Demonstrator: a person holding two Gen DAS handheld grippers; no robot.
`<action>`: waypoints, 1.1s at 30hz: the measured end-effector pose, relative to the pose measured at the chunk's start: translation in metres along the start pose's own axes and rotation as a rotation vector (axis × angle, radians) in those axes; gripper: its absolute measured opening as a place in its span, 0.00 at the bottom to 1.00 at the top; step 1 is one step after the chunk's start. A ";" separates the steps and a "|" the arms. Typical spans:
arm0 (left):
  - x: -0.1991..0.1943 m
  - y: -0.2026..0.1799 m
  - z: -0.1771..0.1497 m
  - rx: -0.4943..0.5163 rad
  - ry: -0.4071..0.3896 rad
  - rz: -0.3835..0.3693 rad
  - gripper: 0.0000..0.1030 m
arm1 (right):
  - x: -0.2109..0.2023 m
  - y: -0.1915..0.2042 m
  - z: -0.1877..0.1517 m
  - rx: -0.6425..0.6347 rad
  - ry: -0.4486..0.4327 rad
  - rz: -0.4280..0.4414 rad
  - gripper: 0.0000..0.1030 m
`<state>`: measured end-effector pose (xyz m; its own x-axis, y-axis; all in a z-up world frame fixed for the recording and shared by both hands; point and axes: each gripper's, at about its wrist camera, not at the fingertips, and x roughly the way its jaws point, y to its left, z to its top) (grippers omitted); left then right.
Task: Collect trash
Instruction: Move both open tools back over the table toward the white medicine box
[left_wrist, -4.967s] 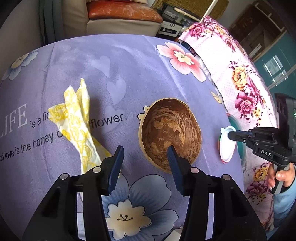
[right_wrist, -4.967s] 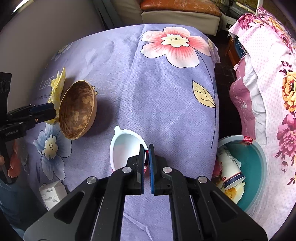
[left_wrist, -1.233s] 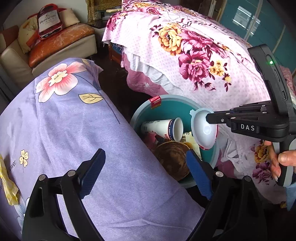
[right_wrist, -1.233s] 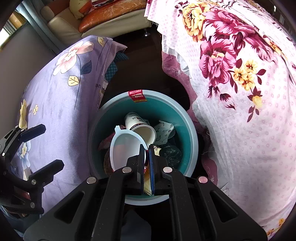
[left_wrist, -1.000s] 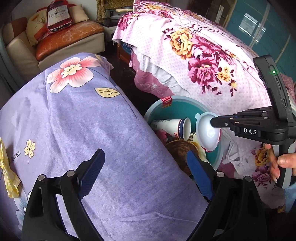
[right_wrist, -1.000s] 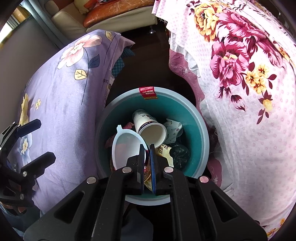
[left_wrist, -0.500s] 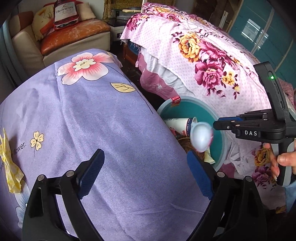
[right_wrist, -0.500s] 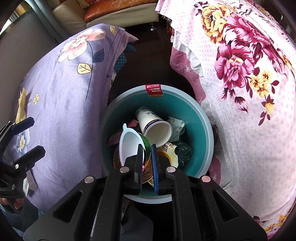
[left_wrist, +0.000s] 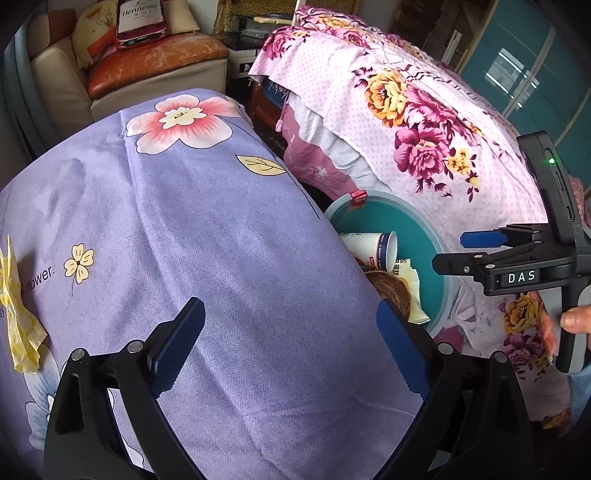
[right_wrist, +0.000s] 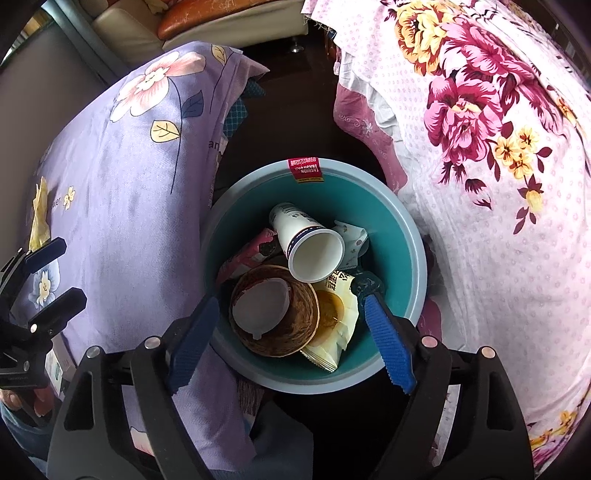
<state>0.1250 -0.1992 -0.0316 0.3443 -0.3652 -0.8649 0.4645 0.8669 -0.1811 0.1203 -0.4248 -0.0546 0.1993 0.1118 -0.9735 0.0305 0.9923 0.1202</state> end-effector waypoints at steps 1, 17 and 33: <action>-0.003 0.001 -0.001 0.000 -0.003 0.002 0.91 | -0.003 0.005 -0.001 -0.009 -0.003 -0.004 0.76; -0.063 0.076 -0.062 -0.028 -0.039 0.100 0.92 | -0.022 0.106 -0.026 -0.197 0.041 0.034 0.80; -0.114 0.202 -0.160 -0.171 -0.037 0.212 0.92 | 0.022 0.265 -0.101 -0.344 0.326 0.229 0.81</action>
<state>0.0491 0.0717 -0.0440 0.4504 -0.1791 -0.8747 0.2352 0.9689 -0.0772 0.0343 -0.1542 -0.0638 -0.1533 0.2840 -0.9465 -0.3125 0.8947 0.3191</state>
